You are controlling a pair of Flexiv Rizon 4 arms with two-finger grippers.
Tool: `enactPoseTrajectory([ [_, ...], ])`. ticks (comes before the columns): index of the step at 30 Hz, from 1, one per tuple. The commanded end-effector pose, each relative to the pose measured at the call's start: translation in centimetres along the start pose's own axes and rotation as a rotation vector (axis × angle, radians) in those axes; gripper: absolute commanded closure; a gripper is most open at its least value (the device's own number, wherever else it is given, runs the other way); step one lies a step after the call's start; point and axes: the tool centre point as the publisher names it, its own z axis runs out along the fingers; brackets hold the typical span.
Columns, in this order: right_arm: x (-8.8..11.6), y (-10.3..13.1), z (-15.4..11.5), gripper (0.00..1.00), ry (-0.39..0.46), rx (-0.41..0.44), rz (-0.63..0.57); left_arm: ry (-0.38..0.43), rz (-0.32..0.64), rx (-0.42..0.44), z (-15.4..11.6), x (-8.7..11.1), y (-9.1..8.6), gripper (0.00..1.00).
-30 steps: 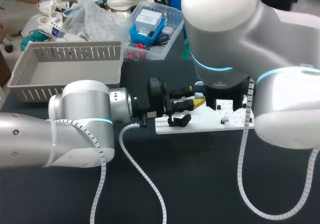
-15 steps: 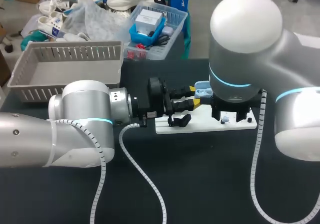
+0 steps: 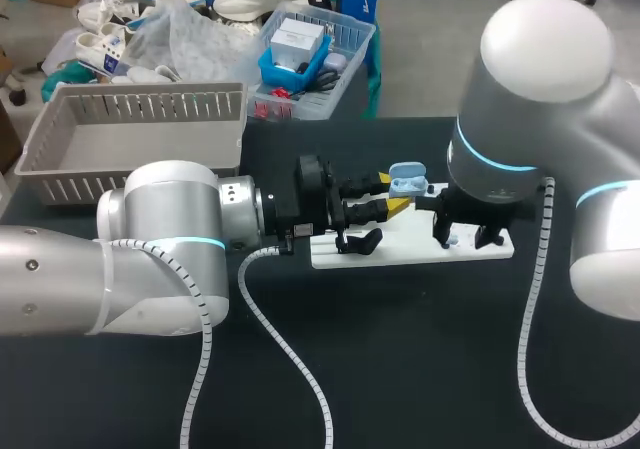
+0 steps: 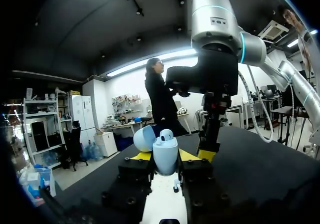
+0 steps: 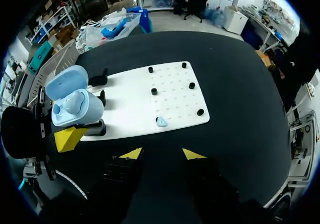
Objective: Pick up each earbud case from the left stands, insert the matching earbuds, close the lid, and place the case in the box.
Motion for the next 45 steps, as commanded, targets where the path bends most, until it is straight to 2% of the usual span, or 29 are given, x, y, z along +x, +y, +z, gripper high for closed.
enactPoseTrajectory([
  [1,-0.5,-0.4,1.1,0.55,0.017,-0.048,0.005,0.0,0.001,-0.004,0.0,0.0,-0.1,1.0],
  [10,-1.2,-0.7,2.8,0.54,0.021,-0.097,0.014,0.0,0.001,-0.004,0.0,0.0,-0.1,1.0],
  [14,-1.5,-0.9,3.5,0.55,0.023,-0.152,0.024,0.0,0.001,-0.004,0.0,0.0,-0.1,1.0],
  [18,-1.5,-0.7,4.2,0.55,0.037,-0.149,0.029,0.0,0.001,-0.004,0.0,0.0,-0.1,1.0],
  [20,-1.4,-0.7,4.4,0.58,0.039,-0.154,0.031,0.0,0.001,-0.004,0.0,0.0,-0.1,1.0],
  [45,-2.0,-0.5,5.1,0.56,0.037,-0.201,0.056,0.0,0.001,-0.004,0.0,0.0,-0.1,1.0],
])
